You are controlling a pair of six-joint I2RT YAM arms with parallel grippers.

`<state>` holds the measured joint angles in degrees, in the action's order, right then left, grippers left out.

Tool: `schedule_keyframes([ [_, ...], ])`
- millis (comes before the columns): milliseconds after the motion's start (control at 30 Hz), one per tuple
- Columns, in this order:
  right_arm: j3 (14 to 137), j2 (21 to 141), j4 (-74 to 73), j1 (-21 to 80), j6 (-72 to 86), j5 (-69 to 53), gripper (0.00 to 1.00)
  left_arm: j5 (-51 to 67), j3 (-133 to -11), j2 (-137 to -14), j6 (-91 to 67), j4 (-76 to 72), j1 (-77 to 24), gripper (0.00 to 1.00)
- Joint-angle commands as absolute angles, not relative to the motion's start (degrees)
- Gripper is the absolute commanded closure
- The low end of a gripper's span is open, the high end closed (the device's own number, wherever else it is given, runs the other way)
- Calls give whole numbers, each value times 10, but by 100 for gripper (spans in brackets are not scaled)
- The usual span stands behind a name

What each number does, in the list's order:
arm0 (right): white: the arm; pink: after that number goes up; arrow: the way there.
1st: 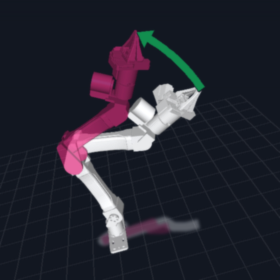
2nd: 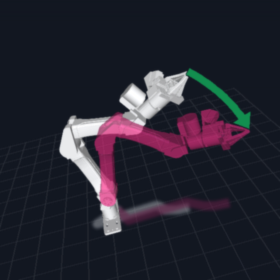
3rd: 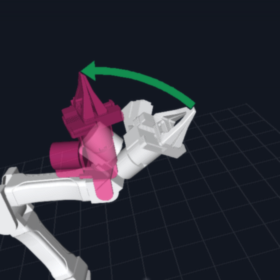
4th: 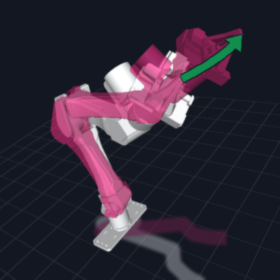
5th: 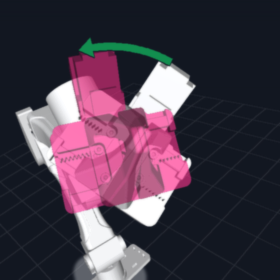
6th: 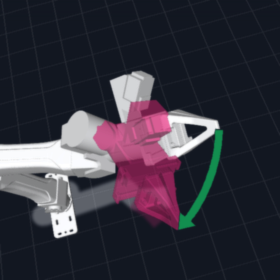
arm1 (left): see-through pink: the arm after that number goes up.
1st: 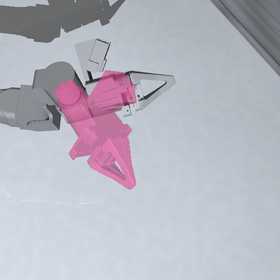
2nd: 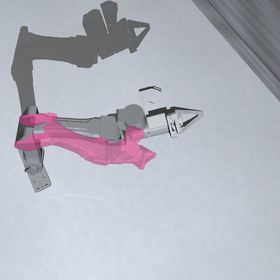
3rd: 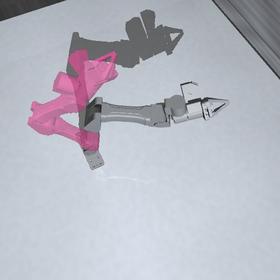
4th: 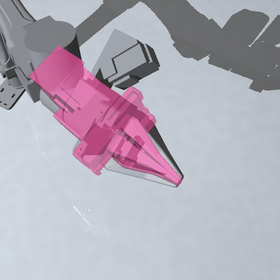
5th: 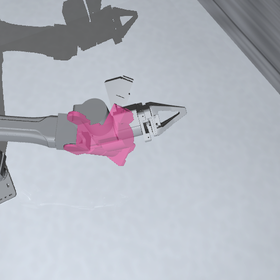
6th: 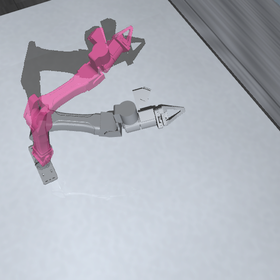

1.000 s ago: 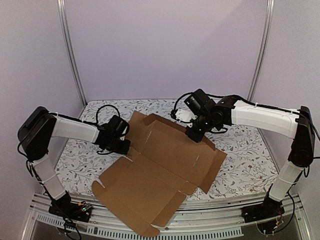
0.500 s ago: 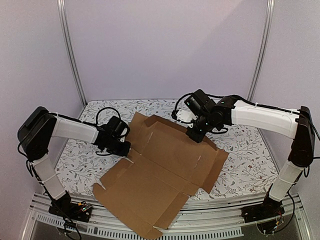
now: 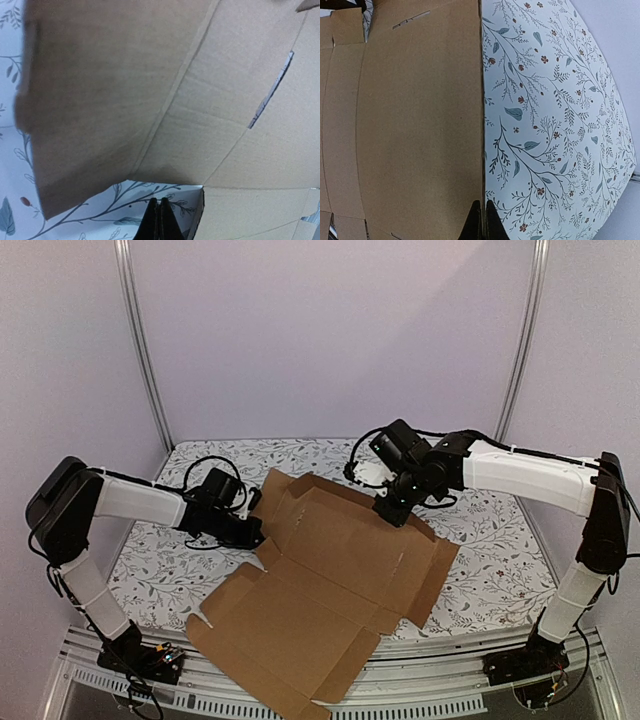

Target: Fold the paper box

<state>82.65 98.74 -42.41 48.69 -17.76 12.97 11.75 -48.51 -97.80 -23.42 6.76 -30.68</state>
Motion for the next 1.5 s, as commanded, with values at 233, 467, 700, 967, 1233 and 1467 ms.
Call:
schedule_keyframes([
  [233, 825, 978, -420, 488, -165, 133, 100, 187, -461, -944, -272, 34, -314, 100],
  [467, 825, 982, -416, 488, -159, 140, 100, 149, -454, -919, -279, 54, -349, 100],
  [700, 824, 981, -415, 487, -154, 138, 100, 124, -441, -928, -296, 44, -385, 100],
  [967, 816, 977, -414, 488, -149, 137, 100, 116, -428, -947, -317, 16, -415, 100],
  [1233, 812, 975, -412, 489, -149, 135, 100, 105, -437, -964, -326, 11, -435, 100],
  [1467, 803, 960, -403, 495, -174, 139, 100, 42, -474, -907, -301, 87, -433, 100],
])
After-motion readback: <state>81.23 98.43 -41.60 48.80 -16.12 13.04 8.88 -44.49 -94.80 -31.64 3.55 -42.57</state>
